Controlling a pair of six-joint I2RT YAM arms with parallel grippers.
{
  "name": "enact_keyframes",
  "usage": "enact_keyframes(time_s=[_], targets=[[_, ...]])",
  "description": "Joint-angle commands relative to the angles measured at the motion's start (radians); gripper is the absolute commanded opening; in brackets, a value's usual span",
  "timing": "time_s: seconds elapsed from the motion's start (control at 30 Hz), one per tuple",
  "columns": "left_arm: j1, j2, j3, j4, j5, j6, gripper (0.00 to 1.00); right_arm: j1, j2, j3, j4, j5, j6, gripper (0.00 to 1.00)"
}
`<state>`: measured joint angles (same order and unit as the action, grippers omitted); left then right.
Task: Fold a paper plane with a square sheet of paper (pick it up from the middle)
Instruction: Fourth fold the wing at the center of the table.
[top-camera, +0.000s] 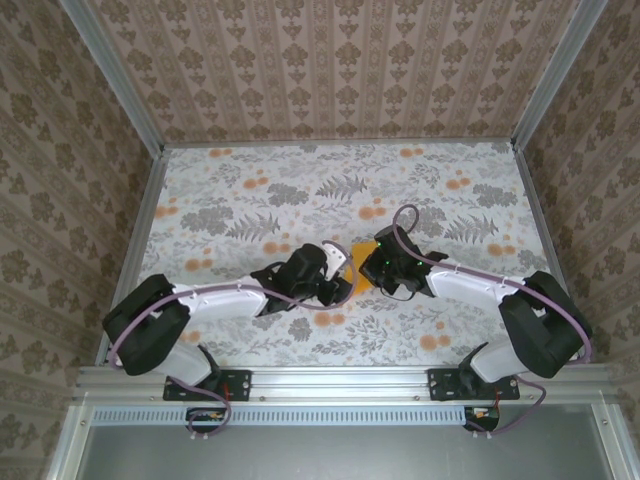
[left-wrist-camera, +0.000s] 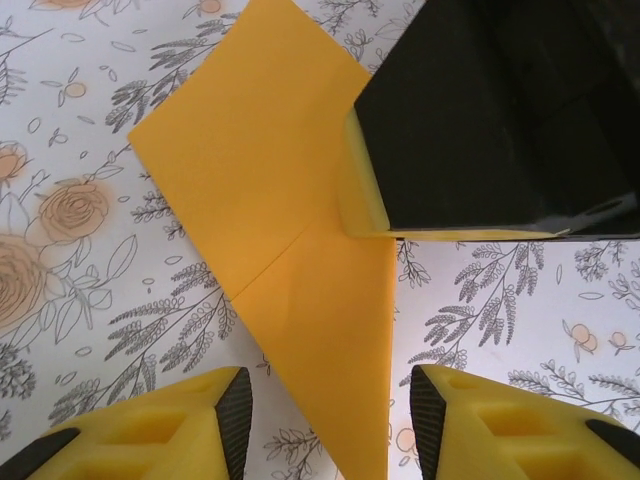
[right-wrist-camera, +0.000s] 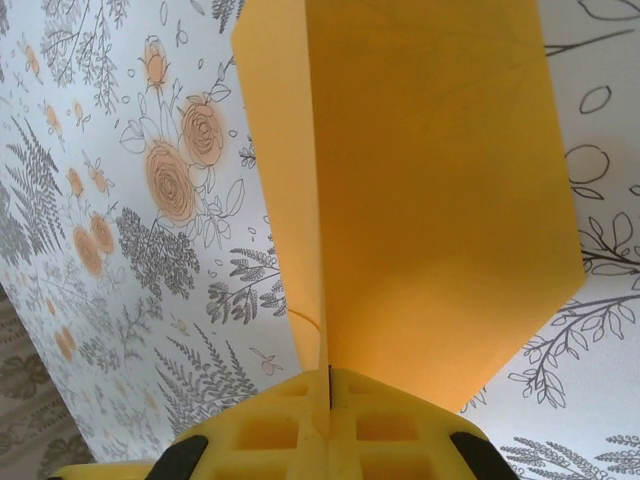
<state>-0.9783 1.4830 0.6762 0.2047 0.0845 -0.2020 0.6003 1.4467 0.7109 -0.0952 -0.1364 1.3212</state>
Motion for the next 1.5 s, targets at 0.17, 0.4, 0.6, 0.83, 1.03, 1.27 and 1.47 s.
enact_keyframes(time_s=[0.17, 0.4, 0.6, 0.83, 1.03, 1.27, 1.47], targets=[[-0.008, 0.077, -0.015, 0.152, 0.04, 0.113, 0.47, 0.004, 0.026, 0.024, -0.025, -0.001, 0.142, 0.0], [-0.012, 0.132, 0.012, 0.14, 0.052, 0.136, 0.39, 0.003, 0.049, 0.042, -0.042, -0.017, 0.182, 0.01], [-0.012, 0.152, 0.011, 0.144, 0.031, 0.139, 0.29, -0.005, 0.058, 0.061, -0.049, -0.039, 0.194, 0.03], [-0.01, 0.162, 0.008, 0.149, 0.007, 0.141, 0.17, -0.018, 0.08, 0.061, -0.02, -0.105, 0.222, 0.07], [-0.005, 0.154, -0.009, 0.164, 0.007, 0.119, 0.09, -0.056, 0.07, 0.069, -0.039, -0.141, 0.15, 0.38], [-0.002, 0.152, -0.027, 0.169, -0.016, 0.039, 0.09, -0.119, 0.031, 0.062, -0.042, -0.196, -0.149, 0.61], [0.002, 0.156, -0.052, 0.206, -0.027, -0.036, 0.08, -0.137, -0.006, -0.053, 0.124, -0.262, -0.239, 0.55]])
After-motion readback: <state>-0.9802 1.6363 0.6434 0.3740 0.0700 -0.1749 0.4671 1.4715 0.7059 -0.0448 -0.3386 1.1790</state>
